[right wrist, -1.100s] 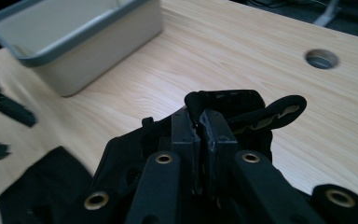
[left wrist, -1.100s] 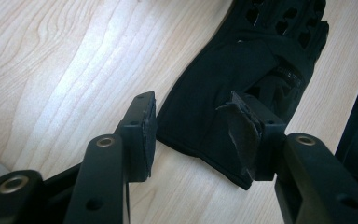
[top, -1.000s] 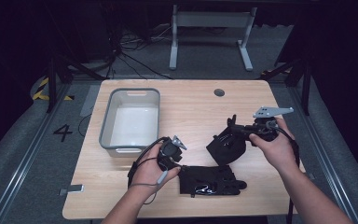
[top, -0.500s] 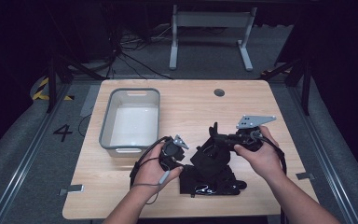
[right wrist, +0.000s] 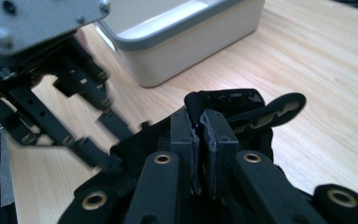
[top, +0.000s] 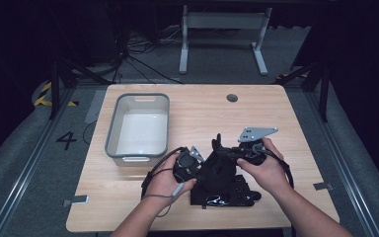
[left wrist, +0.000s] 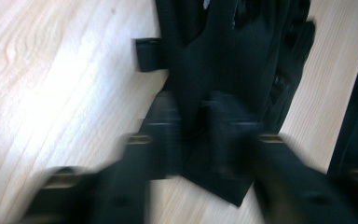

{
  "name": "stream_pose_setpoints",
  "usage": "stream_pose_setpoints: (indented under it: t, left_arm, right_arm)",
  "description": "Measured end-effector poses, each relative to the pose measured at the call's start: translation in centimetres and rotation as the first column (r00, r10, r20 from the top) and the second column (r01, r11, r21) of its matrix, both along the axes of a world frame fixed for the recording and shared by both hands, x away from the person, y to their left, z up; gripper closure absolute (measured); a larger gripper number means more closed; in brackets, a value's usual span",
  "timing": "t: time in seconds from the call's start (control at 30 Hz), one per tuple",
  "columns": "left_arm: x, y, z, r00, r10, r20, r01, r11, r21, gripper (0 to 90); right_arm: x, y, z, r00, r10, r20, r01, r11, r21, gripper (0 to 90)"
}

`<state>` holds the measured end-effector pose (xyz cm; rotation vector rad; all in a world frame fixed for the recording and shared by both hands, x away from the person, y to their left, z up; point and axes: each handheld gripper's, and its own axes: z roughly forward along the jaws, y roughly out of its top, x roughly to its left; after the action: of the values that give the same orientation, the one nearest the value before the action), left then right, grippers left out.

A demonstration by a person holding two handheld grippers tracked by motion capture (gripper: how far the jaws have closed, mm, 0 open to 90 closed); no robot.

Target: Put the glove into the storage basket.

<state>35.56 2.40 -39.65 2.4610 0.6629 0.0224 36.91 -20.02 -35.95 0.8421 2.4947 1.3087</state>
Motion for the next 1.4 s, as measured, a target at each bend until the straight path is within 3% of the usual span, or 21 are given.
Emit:
stream_pose_setpoints:
  t: [0.1, 0.27, 0.53, 0.6, 0.77, 0.9, 1.07, 1.23, 1.4]
  left_arm:
    - [-0.2, 0.0, 0.2, 0.9995, 0.015, 0.027, -0.016, 0.9995, 0.027, 84.4]
    - [-0.3, 0.3, 0.8, 0.9987, 0.015, 0.049, -0.017, 0.9991, 0.039, 85.4]
    - [-0.9, 0.1, 1.8, 0.9906, 0.022, 0.135, -0.036, 0.9944, 0.100, 85.4]
    - [-1.0, 0.1, 1.9, 0.9888, 0.023, 0.148, -0.037, 0.9947, 0.096, 85.4]
    - [-1.8, 0.0, 3.0, 0.9774, 0.019, 0.211, -0.039, 0.9950, 0.092, 85.4]
    - [-1.9, 0.2, 3.7, 0.9652, 0.024, 0.260, -0.058, 0.9908, 0.122, 85.4]
    - [-1.5, 0.5, 3.6, 0.9615, 0.034, 0.273, -0.072, 0.9887, 0.131, 85.4]
    - [-1.3, 0.9, 3.6, 0.9640, 0.036, 0.264, -0.071, 0.9893, 0.127, 85.4]
    - [-1.2, 0.9, 3.5, 0.9644, 0.040, 0.261, -0.075, 0.9890, 0.127, 85.4]
  right_arm:
    - [-0.1, 0.0, -0.4, 1.0000, -0.007, 0.004, 0.007, 1.000, -0.009, 83.0]
    - [-0.1, -0.3, -0.5, 0.9997, -0.024, 0.007, 0.024, 1.000, -0.016, 81.1]
    - [-1.2, -0.8, -0.1, 0.9995, -0.028, 0.015, 0.029, 0.999, -0.018, 79.4]
    - [-1.3, -0.9, -0.1, 0.9994, -0.032, 0.016, 0.032, 0.999, -0.021, 78.5]
    - [-1.7, -1.7, 0.5, 0.9986, -0.047, 0.021, 0.048, 0.999, -0.010, 76.3]
    - [-2.0, -2.2, 0.7, 0.9983, -0.056, 0.018, 0.056, 0.998, 0.004, 73.6]
    - [-2.0, -2.8, 0.8, 0.9976, -0.068, 0.015, 0.067, 0.998, 0.016, 70.7]
    - [-1.6, -3.5, 0.9, 0.9959, -0.086, 0.026, 0.086, 0.996, 0.028, 66.2]
    - [0.3, -4.3, 0.4, 0.9953, -0.080, 0.054, 0.082, 0.996, -0.032, 52.7]
